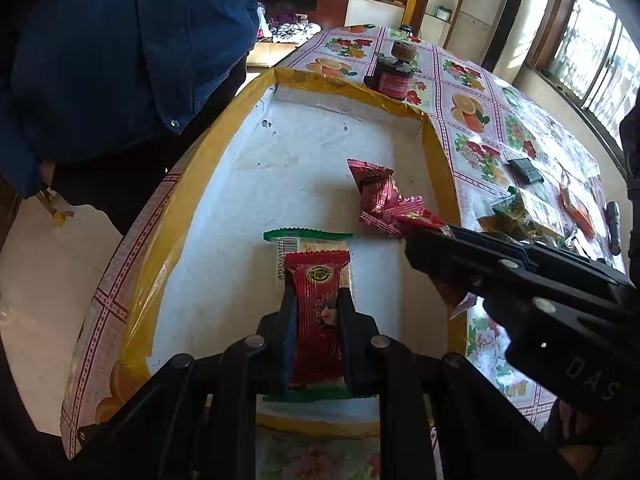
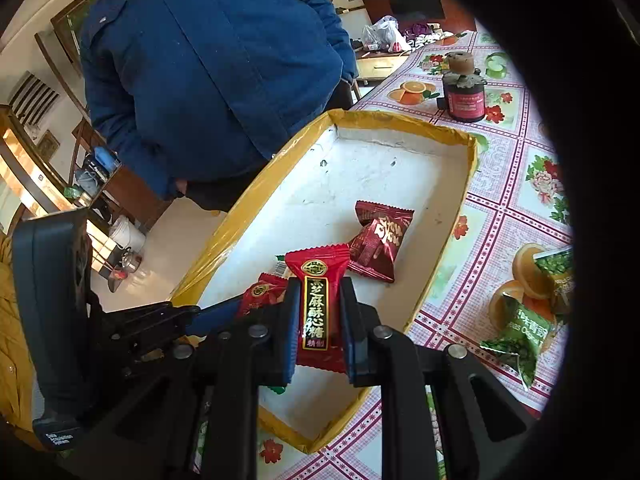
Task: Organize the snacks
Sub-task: 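Lower both red snacks into the tray and open both tools, then move the left tool to the green pea bag and grasp it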
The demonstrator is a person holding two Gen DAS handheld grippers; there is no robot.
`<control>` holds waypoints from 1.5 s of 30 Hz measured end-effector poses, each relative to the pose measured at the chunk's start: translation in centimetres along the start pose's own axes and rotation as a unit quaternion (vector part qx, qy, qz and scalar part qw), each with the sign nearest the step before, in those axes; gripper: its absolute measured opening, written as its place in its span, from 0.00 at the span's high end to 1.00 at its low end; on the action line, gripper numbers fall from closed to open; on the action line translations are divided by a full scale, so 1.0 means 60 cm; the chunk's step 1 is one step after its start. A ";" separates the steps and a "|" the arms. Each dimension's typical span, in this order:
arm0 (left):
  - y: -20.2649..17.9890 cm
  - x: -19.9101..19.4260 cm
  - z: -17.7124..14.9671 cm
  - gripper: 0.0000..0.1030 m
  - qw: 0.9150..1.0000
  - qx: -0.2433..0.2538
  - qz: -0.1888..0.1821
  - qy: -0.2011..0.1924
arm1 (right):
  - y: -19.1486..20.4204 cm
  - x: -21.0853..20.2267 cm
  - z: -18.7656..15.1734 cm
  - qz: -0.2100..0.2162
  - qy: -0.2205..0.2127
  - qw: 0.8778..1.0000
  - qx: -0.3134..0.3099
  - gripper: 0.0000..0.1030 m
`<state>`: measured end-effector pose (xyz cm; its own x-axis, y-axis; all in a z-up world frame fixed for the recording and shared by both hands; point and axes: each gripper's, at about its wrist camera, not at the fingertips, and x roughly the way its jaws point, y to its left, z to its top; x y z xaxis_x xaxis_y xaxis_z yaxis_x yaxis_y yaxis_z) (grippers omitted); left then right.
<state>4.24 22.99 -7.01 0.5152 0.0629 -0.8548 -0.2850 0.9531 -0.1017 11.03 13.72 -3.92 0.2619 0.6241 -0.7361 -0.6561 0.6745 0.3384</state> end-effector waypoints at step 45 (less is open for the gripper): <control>-0.234 -0.062 -0.025 0.54 0.991 0.117 -0.061 -0.021 | -0.266 -0.332 -0.216 -0.112 -0.116 0.970 0.181 0.50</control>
<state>5.12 8.93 -3.17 0.5696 -0.0490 -0.8204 -0.0261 0.9966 -0.0777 7.11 -14.59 -2.21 0.5493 0.4902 -0.6767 -0.2846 0.8712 0.4001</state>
